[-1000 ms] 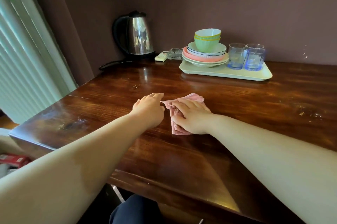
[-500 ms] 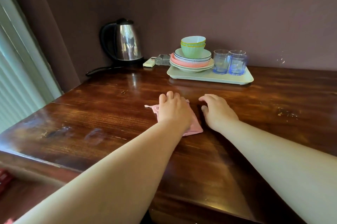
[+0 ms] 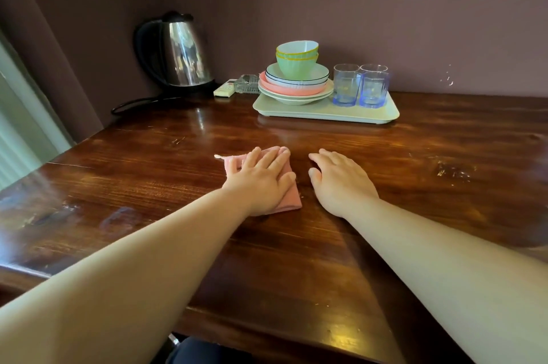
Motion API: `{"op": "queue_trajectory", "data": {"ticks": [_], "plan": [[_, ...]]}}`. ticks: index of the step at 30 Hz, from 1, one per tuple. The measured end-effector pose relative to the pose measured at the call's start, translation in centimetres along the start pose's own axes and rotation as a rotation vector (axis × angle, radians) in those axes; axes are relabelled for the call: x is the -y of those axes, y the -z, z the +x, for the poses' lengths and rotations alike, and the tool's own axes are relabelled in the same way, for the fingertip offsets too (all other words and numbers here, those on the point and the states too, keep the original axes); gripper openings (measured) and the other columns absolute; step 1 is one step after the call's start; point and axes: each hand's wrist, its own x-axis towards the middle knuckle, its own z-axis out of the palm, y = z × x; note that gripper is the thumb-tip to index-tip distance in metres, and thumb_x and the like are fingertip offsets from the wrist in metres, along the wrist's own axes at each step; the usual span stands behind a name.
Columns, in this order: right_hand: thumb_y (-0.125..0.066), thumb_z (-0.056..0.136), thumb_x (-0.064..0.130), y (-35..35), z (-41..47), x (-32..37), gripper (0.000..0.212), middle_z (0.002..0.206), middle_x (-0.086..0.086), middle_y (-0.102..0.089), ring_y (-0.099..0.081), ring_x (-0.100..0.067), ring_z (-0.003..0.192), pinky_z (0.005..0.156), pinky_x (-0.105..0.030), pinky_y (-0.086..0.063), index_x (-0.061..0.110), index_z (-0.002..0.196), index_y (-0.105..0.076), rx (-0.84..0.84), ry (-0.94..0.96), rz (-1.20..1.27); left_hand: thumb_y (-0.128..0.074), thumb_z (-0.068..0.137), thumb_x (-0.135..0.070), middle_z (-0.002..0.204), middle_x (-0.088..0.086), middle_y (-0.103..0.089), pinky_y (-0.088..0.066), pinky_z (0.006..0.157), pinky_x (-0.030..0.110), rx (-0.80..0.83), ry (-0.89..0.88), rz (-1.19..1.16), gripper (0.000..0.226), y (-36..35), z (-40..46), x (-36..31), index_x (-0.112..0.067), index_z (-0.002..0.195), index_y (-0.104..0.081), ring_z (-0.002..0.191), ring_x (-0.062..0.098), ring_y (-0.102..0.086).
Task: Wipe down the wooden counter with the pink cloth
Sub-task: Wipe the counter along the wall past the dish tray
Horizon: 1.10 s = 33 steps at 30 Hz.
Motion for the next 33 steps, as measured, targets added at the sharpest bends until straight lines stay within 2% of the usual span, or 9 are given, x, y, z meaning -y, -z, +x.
{"op": "queue_trajectory", "data": {"ticks": [3, 10, 12, 16, 19, 21, 26, 31, 33], "plan": [[-0.027, 0.109, 0.042, 0.2, -0.2, 0.2, 0.050, 0.167, 0.005, -0.020, -0.014, -0.016, 0.154, 0.124, -0.037, -0.011, 0.031, 0.157, -0.028, -0.020, -0.027, 0.019, -0.009, 0.098, -0.057, 0.161, -0.017, 0.007, -0.002, 0.114, 0.058, 0.014, 0.054, 0.010, 0.060, 0.7, 1.1, -1.0, -0.037, 0.153, 0.001, 0.148, 0.022, 0.007], [-0.033, 0.108, 0.037, 0.5, -0.3, 0.2, 0.049, 0.165, -0.001, -0.026, -0.019, -0.020, 0.154, 0.126, -0.041, -0.015, 0.023, 0.156, -0.033, -0.163, -0.267, 0.042, 0.002, 0.085, -0.068, 0.158, -0.024, 0.007, 0.003, 0.115, 0.054, -0.015, -0.165, -0.029, 0.067, -0.5, -2.2, -0.1, -0.047, 0.149, 0.006, 0.146, 0.010, 0.010], [-0.035, 0.108, 0.034, 0.7, 0.0, 0.4, 0.049, 0.165, -0.001, -0.027, -0.021, -0.021, 0.153, 0.125, -0.040, -0.018, 0.022, 0.155, -0.034, -0.103, -0.251, 0.016, -0.005, 0.093, -0.063, 0.159, -0.023, 0.007, 0.002, 0.116, 0.052, 0.009, -0.118, -0.027, 0.061, 0.3, -1.0, -0.6, -0.046, 0.150, 0.005, 0.147, 0.012, 0.010], [-0.038, 0.107, 0.038, 3.1, 1.2, -1.3, 0.047, 0.162, 0.001, -0.033, -0.032, -0.023, 0.147, 0.113, -0.044, -0.036, 0.031, 0.153, -0.038, 0.047, -0.224, 0.017, -0.010, 0.098, -0.058, 0.160, -0.018, 0.009, 0.002, 0.116, 0.055, 0.033, -0.050, -0.030, 0.059, 1.0, -0.1, -2.0, -0.040, 0.152, 0.004, 0.148, 0.017, 0.011], [-0.028, 0.109, 0.038, 3.5, 0.9, -3.7, 0.049, 0.167, 0.002, -0.021, -0.019, -0.021, 0.153, 0.122, -0.043, -0.021, 0.030, 0.157, -0.030, 0.078, -0.116, -0.037, 0.000, 0.089, -0.065, 0.159, -0.022, 0.009, 0.007, 0.115, 0.053, 0.031, -0.230, -0.026, 0.064, -0.6, -1.7, -2.2, -0.045, 0.150, 0.008, 0.147, 0.012, 0.014], [-0.022, 0.109, 0.040, 2.8, 0.5, -4.2, 0.052, 0.168, 0.003, -0.015, -0.011, -0.019, 0.155, 0.125, -0.040, -0.011, 0.028, 0.160, -0.023, 0.066, -0.086, -0.066, 0.004, 0.085, -0.067, 0.158, -0.025, 0.009, 0.008, 0.114, 0.050, 0.014, -0.256, -0.033, 0.065, -0.8, -1.4, -2.2, -0.049, 0.148, 0.009, 0.146, 0.009, 0.013], [-0.022, 0.109, 0.041, 2.5, 0.6, -4.3, 0.052, 0.168, 0.003, -0.016, -0.012, -0.017, 0.155, 0.126, -0.040, -0.010, 0.030, 0.160, -0.023, 0.043, -0.084, -0.060, -0.009, 0.100, -0.053, 0.160, -0.019, 0.007, 0.004, 0.117, 0.054, 0.043, -0.135, -0.025, 0.054, 0.7, 1.9, -4.2, -0.043, 0.151, 0.003, 0.148, 0.015, 0.010], [-0.023, 0.109, 0.041, 2.1, 0.7, -4.5, 0.051, 0.168, 0.004, -0.017, -0.013, -0.016, 0.155, 0.125, -0.040, -0.010, 0.031, 0.159, -0.025, 0.023, -0.076, -0.051, 0.004, 0.087, -0.063, 0.158, -0.025, 0.008, 0.007, 0.115, 0.052, -0.026, -0.343, -0.043, 0.062, -1.7, -1.0, -3.6, -0.049, 0.147, 0.010, 0.146, 0.007, 0.013], [-0.024, 0.109, 0.041, 2.1, 0.8, -4.6, 0.051, 0.168, 0.005, -0.018, -0.013, -0.016, 0.155, 0.125, -0.039, -0.010, 0.031, 0.159, -0.025, 0.016, -0.074, -0.043, 0.003, 0.087, -0.064, 0.158, -0.026, 0.008, 0.006, 0.115, 0.051, -0.019, -0.325, -0.049, 0.061, -1.3, -0.5, -3.5, -0.051, 0.146, 0.010, 0.146, 0.008, 0.012]]}}
